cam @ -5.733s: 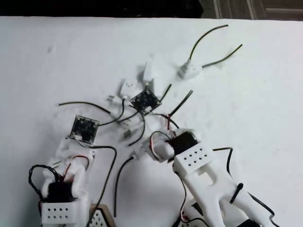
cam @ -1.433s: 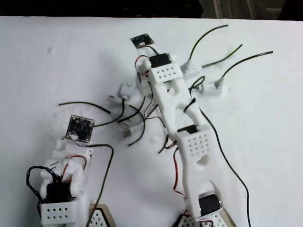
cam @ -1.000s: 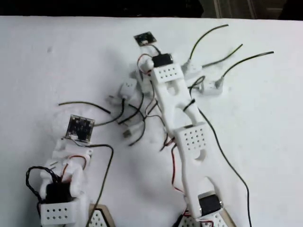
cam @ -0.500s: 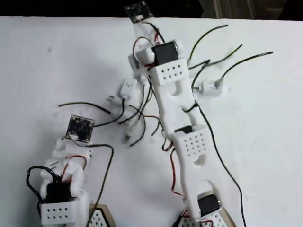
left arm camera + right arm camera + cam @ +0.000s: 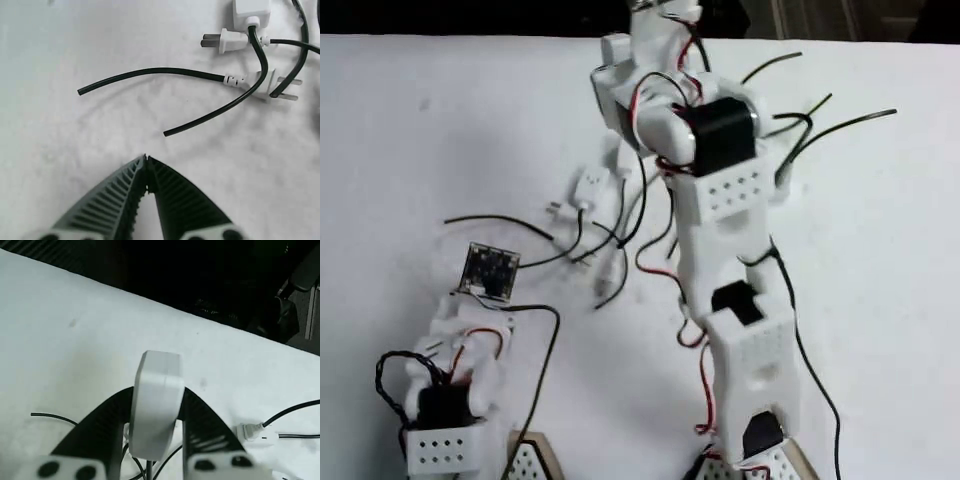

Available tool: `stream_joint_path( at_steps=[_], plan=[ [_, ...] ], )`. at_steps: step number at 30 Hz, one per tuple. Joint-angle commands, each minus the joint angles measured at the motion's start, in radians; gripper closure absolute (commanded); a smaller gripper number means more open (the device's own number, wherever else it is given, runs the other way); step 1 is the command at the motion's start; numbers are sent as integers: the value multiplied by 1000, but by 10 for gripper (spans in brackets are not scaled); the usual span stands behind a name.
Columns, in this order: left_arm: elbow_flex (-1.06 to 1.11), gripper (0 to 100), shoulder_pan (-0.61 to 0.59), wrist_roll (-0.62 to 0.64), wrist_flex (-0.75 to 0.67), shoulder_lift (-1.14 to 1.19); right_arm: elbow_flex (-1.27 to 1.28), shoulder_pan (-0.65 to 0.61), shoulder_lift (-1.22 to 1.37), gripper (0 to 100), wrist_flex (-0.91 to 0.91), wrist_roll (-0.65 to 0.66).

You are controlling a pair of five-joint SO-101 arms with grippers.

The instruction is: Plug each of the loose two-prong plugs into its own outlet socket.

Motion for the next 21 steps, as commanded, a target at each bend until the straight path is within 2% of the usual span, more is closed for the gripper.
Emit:
stream_joint_path(
  at_steps=[1,11,16,21],
  plan=[
    [-3,976,-8,3,-5,-8,189,-28,-206,982,5,-57],
    [-3,976,-8,3,-5,-8,1002,-124,-713,982,1,-218],
    [-3,976,-8,3,-5,-8,1306,-163,-829,982,-8,-295],
    [-3,976,-8,3,-5,-8,1597,-186,-866,981,-105,-305]
  ],
)
